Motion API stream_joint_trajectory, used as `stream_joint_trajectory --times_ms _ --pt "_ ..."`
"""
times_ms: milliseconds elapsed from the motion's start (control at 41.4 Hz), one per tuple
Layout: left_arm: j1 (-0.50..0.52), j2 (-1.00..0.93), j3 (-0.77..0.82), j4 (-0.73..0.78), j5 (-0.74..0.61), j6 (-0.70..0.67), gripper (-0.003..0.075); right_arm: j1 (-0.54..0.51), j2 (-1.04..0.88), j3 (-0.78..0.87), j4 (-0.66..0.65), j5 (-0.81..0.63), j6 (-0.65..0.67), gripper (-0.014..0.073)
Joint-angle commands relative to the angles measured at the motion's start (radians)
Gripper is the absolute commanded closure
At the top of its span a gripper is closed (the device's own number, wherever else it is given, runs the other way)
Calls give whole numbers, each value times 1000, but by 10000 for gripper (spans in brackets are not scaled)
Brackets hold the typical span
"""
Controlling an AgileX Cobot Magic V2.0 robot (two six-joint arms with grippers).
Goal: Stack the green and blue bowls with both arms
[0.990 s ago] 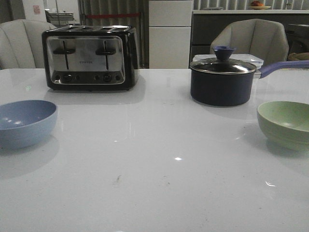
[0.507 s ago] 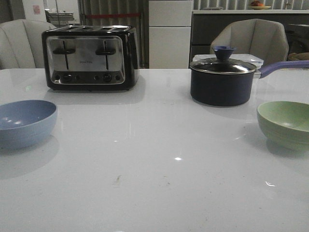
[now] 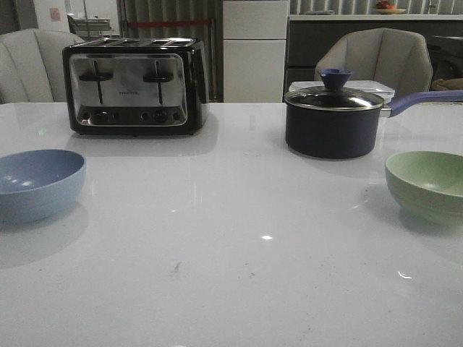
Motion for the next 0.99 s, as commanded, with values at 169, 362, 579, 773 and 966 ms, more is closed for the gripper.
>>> stream_joint_trajectory --times_ms 169,362,579,773,966 --pt "-8 215 -330 -2 223 -10 627 -5 249 -284 0 158 -7 535" --pt "-8 352 -394 -2 405 -10 627 -5 376 -316 0 258 -7 535" --pt "-8 482 -392 -2 531 -10 627 -5 492 -314 0 354 -7 535" --pt "-8 570 -390 -2 528 -10 627 -5 558 -299 0 415 -7 535" --pt "-8 634 -390 10 528 -10 627 -5 614 -293 0 448 -7 510"
